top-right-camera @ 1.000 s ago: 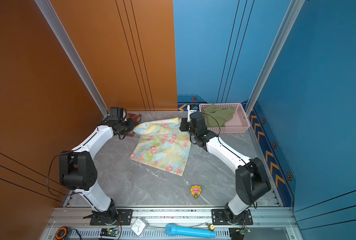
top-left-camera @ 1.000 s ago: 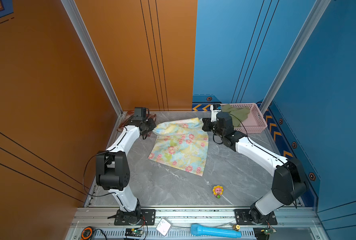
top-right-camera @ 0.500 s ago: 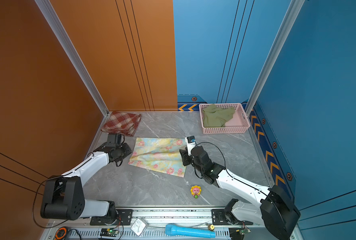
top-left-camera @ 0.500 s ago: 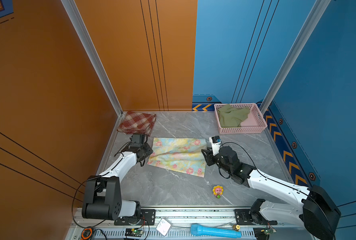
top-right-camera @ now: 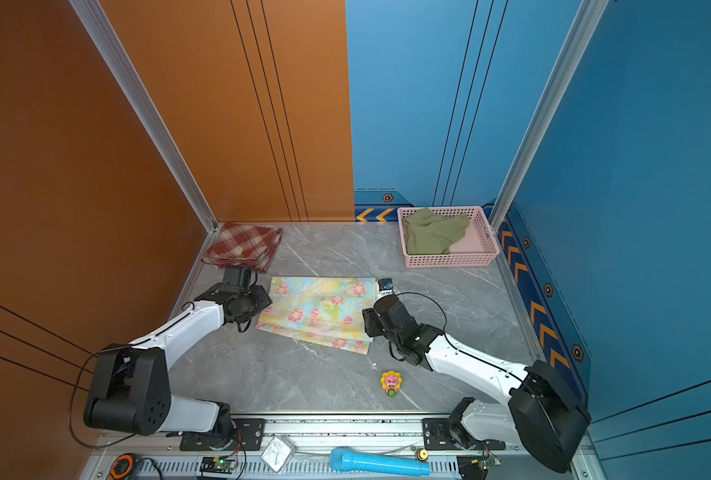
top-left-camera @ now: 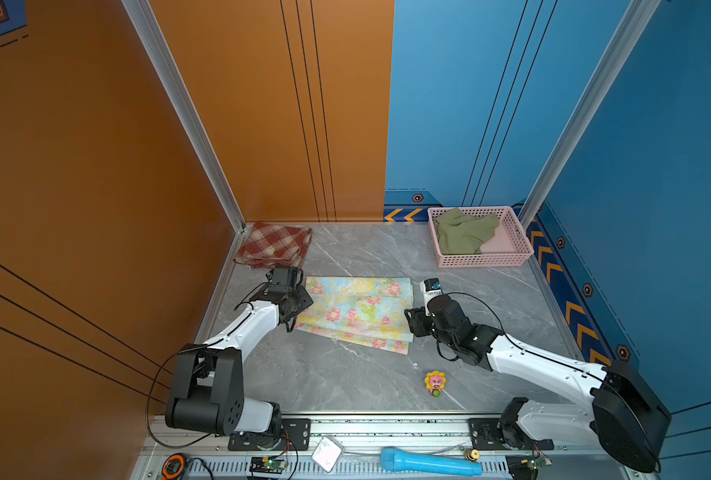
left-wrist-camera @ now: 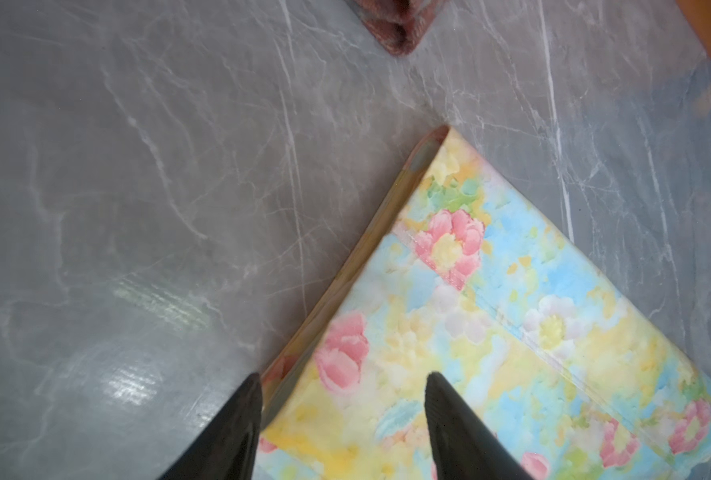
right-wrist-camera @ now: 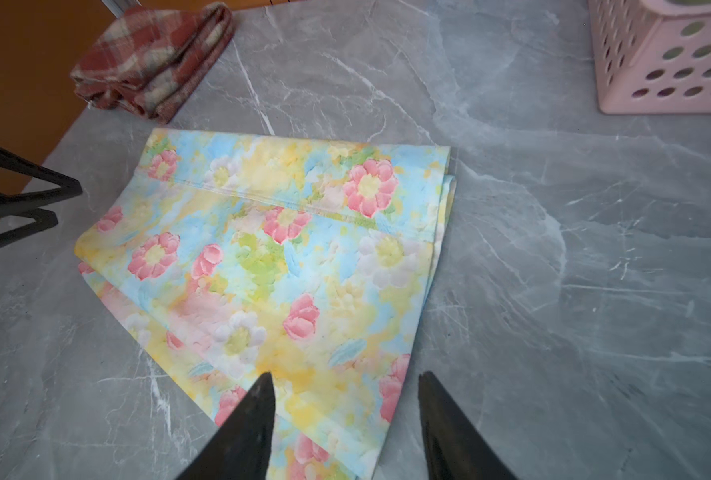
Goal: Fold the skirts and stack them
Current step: 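Lay the folded edge down near the robot with both grippers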
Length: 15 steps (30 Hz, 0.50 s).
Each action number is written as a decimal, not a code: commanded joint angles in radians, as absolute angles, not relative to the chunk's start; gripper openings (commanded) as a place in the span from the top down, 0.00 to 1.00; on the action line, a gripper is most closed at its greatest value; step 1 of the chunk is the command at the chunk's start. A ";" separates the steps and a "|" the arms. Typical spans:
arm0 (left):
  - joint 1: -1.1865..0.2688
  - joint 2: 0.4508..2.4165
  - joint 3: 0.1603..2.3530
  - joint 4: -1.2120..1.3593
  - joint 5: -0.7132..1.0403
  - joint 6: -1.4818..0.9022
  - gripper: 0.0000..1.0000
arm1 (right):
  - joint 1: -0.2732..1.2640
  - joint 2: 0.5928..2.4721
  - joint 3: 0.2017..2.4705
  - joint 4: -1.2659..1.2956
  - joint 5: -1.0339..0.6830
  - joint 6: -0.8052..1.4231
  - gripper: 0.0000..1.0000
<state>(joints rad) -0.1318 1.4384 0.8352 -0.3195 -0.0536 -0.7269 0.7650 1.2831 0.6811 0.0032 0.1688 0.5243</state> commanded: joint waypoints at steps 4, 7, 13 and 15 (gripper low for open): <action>-0.173 1.527 0.870 -0.394 -0.087 -0.678 0.36 | 0.751 1.457 0.803 -0.142 0.157 0.620 0.46; -0.185 1.552 0.862 -0.394 -0.086 -0.678 0.36 | 0.731 1.536 0.846 -0.144 0.119 0.616 0.46; -0.216 1.583 0.849 -0.392 -0.083 -0.684 0.36 | 0.669 1.706 0.948 -0.150 0.048 0.590 0.46; -0.234 1.586 0.835 -0.382 -0.081 -0.694 0.37 | 0.653 1.756 0.981 -0.153 0.036 0.579 0.47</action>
<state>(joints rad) -0.2104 1.5715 0.8516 -0.3592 -0.0643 -0.6968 0.6777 1.7088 0.9329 -0.1150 0.0746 0.5922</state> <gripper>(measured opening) 0.634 0.536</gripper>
